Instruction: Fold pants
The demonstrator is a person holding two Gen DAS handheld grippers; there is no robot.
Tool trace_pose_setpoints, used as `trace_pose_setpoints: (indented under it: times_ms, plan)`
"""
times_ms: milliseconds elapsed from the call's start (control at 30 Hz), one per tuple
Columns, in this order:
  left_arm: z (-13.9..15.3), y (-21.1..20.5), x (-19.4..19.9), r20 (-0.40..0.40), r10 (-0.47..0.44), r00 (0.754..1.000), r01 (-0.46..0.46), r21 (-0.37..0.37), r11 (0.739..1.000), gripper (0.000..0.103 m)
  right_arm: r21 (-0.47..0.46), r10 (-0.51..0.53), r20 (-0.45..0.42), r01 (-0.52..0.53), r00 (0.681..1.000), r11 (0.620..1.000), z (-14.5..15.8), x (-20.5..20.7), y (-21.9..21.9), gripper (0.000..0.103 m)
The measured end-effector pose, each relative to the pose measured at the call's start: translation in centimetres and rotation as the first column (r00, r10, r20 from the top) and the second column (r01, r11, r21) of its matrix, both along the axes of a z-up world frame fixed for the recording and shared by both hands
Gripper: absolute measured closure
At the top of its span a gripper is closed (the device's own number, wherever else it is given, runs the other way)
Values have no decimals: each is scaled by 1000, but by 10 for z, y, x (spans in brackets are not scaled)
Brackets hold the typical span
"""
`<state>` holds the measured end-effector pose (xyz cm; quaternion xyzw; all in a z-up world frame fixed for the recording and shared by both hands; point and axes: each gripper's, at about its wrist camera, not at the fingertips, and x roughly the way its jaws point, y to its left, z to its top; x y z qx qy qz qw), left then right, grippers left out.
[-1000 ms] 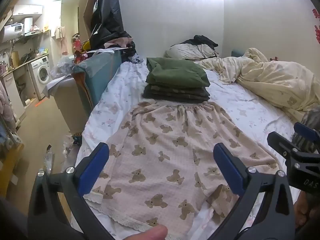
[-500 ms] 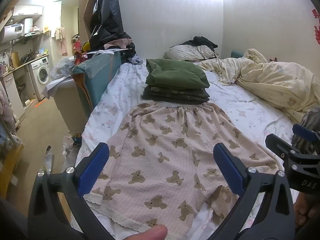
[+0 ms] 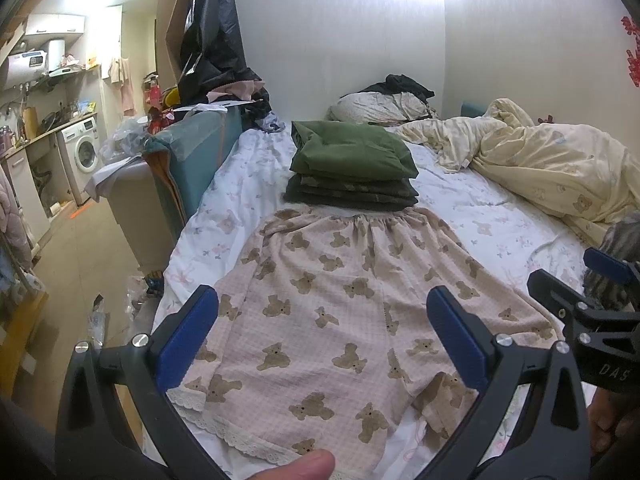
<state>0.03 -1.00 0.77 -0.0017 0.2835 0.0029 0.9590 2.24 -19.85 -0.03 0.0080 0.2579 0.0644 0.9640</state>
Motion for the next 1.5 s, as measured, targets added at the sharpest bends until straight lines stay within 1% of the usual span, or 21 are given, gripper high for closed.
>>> trace_pose_setpoints:
  times_ms: [1500]
  plan:
    - [-1,0,0,10,0,1000,0,3,1000,0,-3,6,2,-6,1000,1000,3,0,1,0]
